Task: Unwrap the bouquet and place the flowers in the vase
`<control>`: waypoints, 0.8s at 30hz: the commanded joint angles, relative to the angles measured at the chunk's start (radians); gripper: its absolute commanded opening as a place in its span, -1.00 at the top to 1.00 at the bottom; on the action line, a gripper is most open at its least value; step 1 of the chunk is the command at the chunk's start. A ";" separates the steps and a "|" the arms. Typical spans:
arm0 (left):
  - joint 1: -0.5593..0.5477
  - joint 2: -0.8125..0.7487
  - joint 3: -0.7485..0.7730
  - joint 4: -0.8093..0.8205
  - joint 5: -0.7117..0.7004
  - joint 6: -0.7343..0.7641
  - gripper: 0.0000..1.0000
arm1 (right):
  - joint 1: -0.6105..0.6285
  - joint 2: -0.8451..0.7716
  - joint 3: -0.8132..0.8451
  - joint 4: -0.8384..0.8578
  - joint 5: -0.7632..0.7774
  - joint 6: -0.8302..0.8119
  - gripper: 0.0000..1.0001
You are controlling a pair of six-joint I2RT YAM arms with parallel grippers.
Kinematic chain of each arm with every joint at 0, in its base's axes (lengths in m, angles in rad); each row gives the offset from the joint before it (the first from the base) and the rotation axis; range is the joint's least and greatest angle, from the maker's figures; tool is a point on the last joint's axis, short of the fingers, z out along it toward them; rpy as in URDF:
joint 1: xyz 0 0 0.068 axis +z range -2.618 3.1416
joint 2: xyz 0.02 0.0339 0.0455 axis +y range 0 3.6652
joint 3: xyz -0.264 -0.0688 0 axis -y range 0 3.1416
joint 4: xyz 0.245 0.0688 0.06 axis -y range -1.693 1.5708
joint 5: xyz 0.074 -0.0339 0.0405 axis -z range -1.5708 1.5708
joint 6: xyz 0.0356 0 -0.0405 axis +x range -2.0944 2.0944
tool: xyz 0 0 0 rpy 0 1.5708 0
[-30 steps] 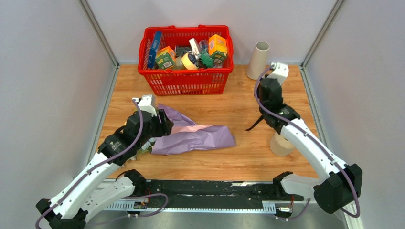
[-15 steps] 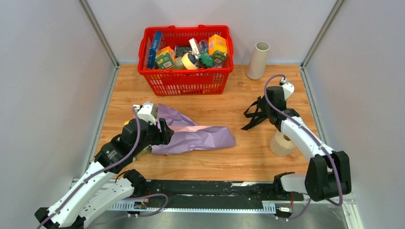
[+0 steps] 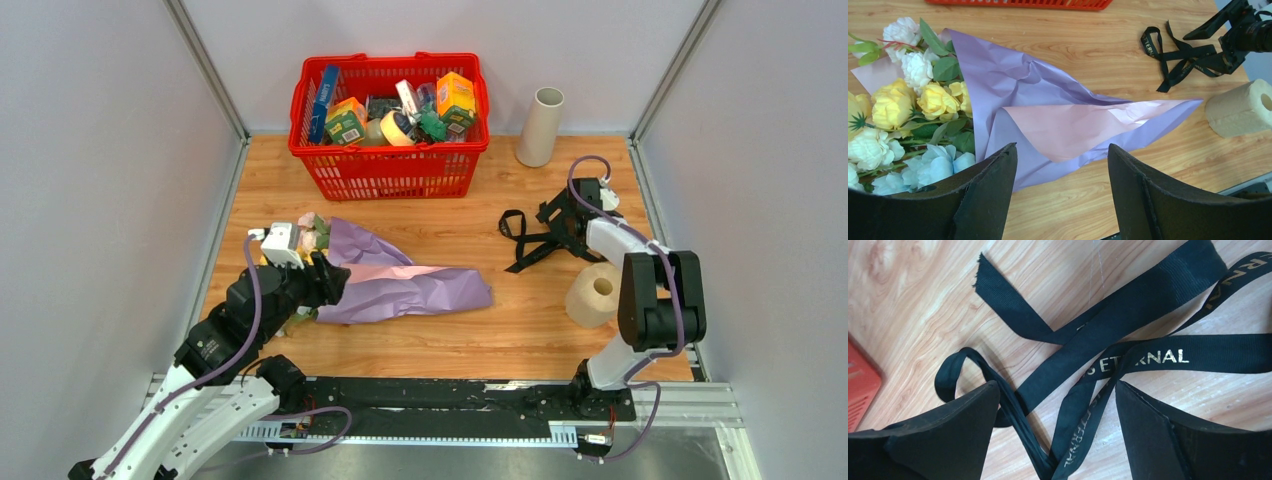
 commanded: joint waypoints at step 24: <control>-0.001 -0.010 -0.010 0.005 -0.031 -0.004 -0.47 | -0.172 0.258 0.326 0.015 0.027 0.179 1.00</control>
